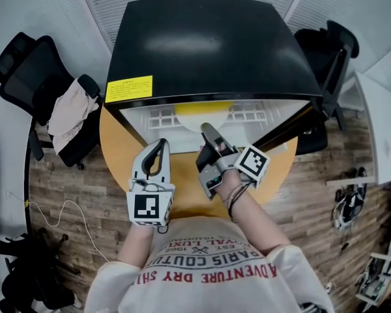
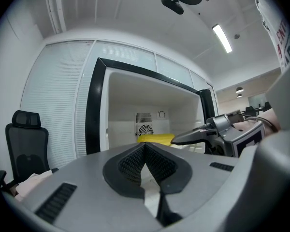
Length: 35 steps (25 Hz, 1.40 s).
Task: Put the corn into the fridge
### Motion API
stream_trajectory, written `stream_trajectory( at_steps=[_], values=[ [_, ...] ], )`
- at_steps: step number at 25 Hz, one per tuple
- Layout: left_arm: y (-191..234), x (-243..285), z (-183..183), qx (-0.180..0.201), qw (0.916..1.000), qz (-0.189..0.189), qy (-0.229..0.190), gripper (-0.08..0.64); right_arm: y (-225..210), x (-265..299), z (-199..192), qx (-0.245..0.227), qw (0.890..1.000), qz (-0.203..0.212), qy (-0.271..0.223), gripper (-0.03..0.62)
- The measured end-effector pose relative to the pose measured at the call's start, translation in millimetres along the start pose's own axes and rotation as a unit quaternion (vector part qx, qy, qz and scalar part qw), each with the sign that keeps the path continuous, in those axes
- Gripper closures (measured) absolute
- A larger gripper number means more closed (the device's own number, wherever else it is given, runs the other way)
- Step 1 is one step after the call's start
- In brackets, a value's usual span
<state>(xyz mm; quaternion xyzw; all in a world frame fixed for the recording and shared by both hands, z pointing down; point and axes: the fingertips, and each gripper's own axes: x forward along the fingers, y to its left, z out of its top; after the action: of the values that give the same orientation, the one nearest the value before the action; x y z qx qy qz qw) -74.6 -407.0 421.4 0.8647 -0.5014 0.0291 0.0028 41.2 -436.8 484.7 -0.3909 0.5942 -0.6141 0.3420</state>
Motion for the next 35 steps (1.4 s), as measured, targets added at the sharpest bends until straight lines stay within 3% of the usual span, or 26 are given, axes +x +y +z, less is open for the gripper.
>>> stream_trajectory(
  at_steps=[6,8,10,13,15,16,17,19,21,23,28,30,35],
  values=[
    [-16.6,-9.2,-2.3,-0.004,1.0000,0.004,0.005,0.535,5.4,-35.5,-28.0,-0.009,0.998,0.036,0.041,0.441],
    [-24.4,-12.4,-2.2,-0.017,0.9998,0.006,0.007,0.535,-0.8,-48.0,-36.3,-0.003,0.998,0.035,0.051,0.548],
    [-33.4,-16.5,-0.4,-0.018,0.9998,0.005,0.008,0.535,-5.3,-60.5,-39.5,-0.011,0.998,0.029,0.054,0.558],
    [-46.8,-25.0,2.4,-0.010,0.9999,0.005,0.006,0.535,3.9,-75.3,-37.0,-0.097,0.993,0.032,0.057,0.563],
    [-55.5,-31.8,2.5,-0.009,0.9999,0.006,0.006,0.535,14.0,-83.1,-32.4,-0.198,0.978,0.033,0.056,0.563],
    [-58.9,-35.6,1.8,-0.011,0.9999,0.008,0.008,0.535,15.3,-87.7,-28.9,-0.259,0.964,0.020,0.053,0.563],
    [-61.3,-39.5,1.1,-0.012,0.9998,0.011,0.010,0.535,15.5,-92.4,-24.4,-0.327,0.944,0.003,0.048,0.563],
    [-64.3,-46.6,0.4,-0.008,0.9998,0.017,0.011,0.535,19.5,-100.6,-15.9,-0.465,0.884,-0.028,0.034,0.563],
    [-66.7,-52.3,0.7,-0.006,0.9997,0.022,0.011,0.535,27.9,-106.9,-12.0,-0.569,0.821,-0.040,0.022,0.563],
    [-69.0,-56.4,1.1,-0.009,0.9995,0.027,0.013,0.535,35.4,-111.8,-11.5,-0.636,0.770,-0.043,0.015,0.563],
    [-74.1,-61.8,0.2,-0.003,0.9995,0.030,0.015,0.535,49.3,-123.9,-12.2,-0.745,0.666,-0.037,-0.003,0.563],
    [-76.2,-62.5,0.6,0.000,0.9994,0.030,0.016,0.535,52.3,-128.6,-11.4,-0.767,0.640,-0.035,-0.008,0.563],
    [-79.8,-61.1,5.4,0.005,0.9995,0.028,0.010,0.535,53.6,-135.8,-3.6,-0.776,0.629,-0.039,-0.016,0.563]
  ],
)
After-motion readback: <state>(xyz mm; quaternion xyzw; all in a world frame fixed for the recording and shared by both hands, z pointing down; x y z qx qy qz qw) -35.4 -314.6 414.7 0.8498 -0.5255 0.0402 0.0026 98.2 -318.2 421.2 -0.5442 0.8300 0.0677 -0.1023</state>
